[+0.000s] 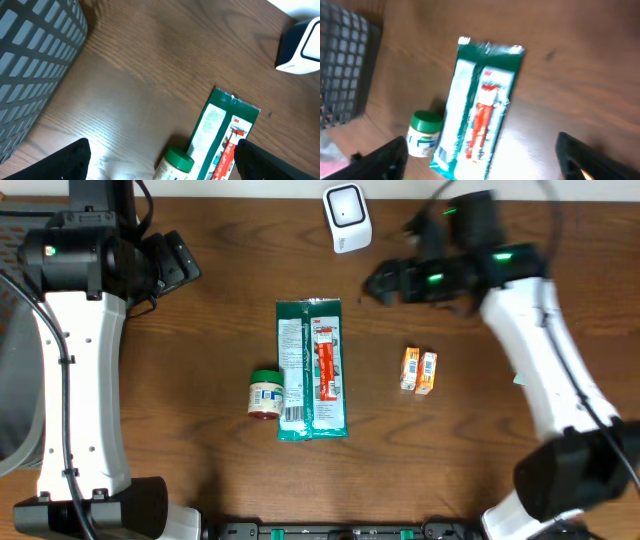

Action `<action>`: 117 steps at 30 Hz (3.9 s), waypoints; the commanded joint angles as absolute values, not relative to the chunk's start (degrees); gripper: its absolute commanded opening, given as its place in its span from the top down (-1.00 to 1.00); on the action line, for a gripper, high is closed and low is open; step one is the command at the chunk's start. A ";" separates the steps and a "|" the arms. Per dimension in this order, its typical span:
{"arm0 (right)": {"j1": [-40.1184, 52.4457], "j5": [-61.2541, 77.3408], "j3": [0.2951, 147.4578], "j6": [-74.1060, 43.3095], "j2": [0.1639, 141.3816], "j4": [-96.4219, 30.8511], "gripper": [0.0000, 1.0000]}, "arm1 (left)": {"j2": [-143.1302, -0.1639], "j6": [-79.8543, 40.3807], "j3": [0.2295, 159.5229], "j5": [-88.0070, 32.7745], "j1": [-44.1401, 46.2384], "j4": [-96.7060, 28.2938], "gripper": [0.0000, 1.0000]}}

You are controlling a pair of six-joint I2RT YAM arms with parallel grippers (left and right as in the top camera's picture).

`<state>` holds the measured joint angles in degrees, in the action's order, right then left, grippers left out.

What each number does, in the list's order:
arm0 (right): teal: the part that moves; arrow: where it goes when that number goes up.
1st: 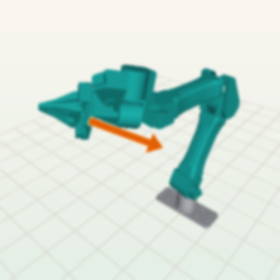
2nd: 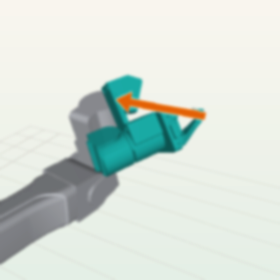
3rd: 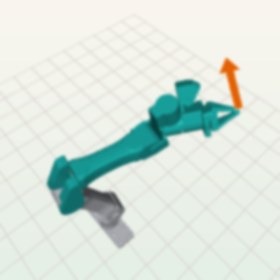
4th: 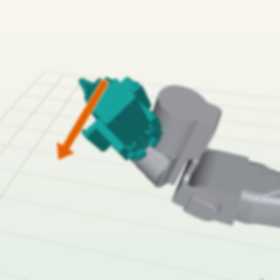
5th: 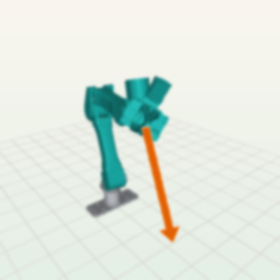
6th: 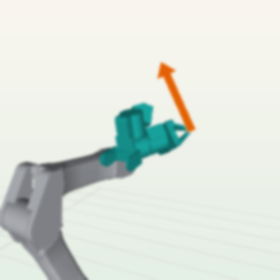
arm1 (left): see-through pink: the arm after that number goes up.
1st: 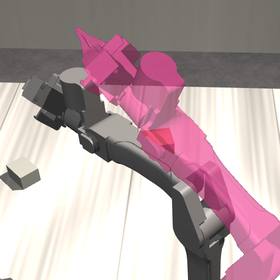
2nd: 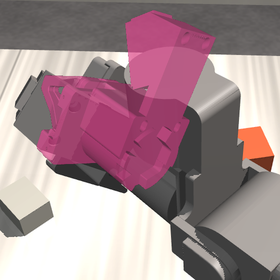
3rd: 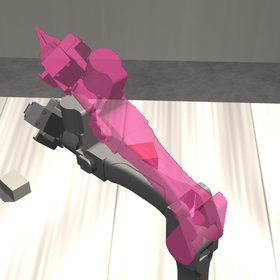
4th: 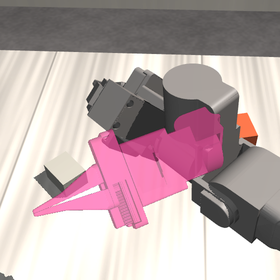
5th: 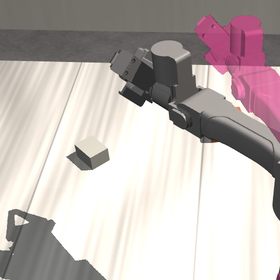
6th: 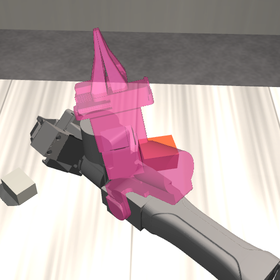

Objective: Scan the item barcode

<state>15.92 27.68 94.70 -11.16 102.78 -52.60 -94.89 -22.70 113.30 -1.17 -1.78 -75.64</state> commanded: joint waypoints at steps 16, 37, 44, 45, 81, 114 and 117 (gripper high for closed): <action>34.61 7.31 92.53 -16.93 124.66 -41.60 0.21 | -95.24 -23.18 113.80 -0.86 -1.96 -75.79 -0.84; 27.35 7.86 92.58 -50.85 118.13 -49.01 0.98 | -95.24 -23.18 113.80 -0.86 -1.96 -75.79 -0.84; 26.61 14.48 92.58 -52.25 118.10 -49.80 0.98 | -95.24 -23.18 113.80 -0.86 -1.96 -75.79 -0.84; 26.68 14.02 92.58 -52.07 118.13 -50.19 0.98 | -95.24 -23.18 113.80 -0.86 -1.96 -75.79 -0.84; 31.59 -7.60 74.91 -30.17 119.92 -28.56 0.36 | -95.24 -23.18 113.80 -0.86 -1.96 -75.79 -0.84; 36.86 -8.36 69.58 -87.96 107.31 -28.32 0.97 | -95.24 -23.18 113.80 -0.86 -1.98 -75.79 -0.84; 37.36 -8.58 69.43 -89.69 108.62 -27.05 0.97 | -95.24 -23.18 113.80 -0.86 -1.98 -75.79 -0.84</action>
